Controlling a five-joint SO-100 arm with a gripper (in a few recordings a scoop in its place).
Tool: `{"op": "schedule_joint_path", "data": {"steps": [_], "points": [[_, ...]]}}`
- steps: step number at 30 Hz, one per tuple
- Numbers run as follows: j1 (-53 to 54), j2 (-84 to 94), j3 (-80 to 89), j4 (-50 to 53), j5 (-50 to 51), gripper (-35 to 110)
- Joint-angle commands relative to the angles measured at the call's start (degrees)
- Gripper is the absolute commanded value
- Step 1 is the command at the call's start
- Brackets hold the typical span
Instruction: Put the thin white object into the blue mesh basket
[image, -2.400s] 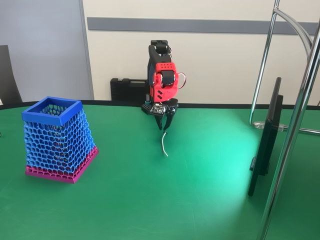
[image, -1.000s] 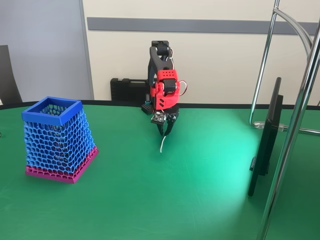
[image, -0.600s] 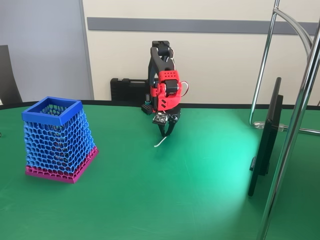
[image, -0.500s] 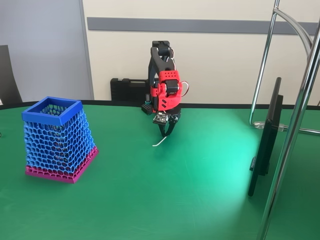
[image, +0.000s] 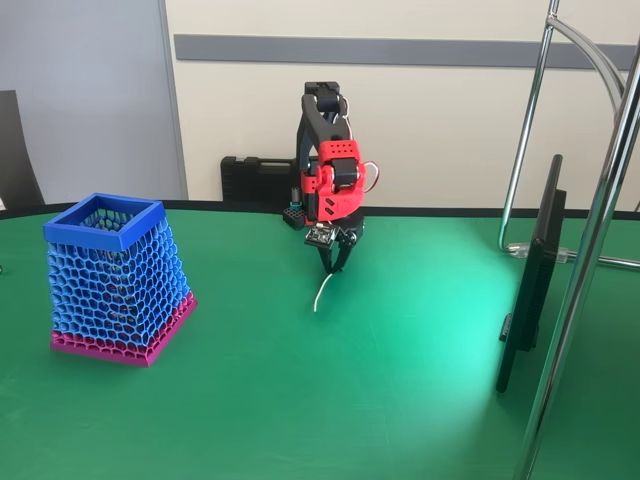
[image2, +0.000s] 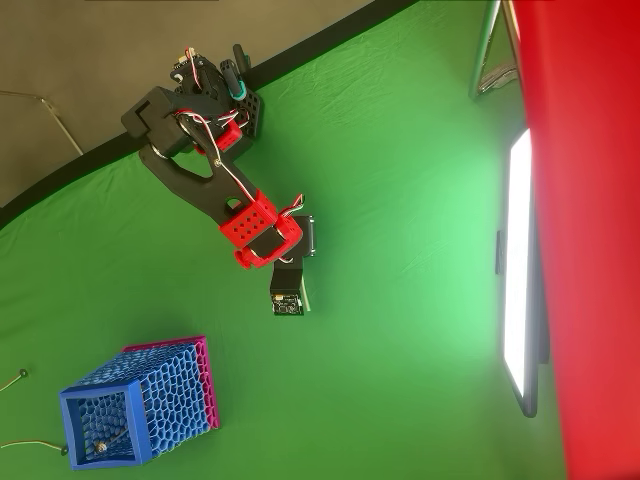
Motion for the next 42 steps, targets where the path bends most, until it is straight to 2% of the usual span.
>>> {"op": "schedule_joint_path", "data": {"steps": [1, 11, 17, 42], "points": [[-0.18, 1.67, -3.25, 0.53, 1.23, 1], [-1.41, 1.85, -7.12, 3.87, 3.25, 1], [-3.16, 5.36, -2.46, 3.96, 4.22, 17], [-1.05, 5.01, 1.76, 0.62, 3.52, 16]]}}
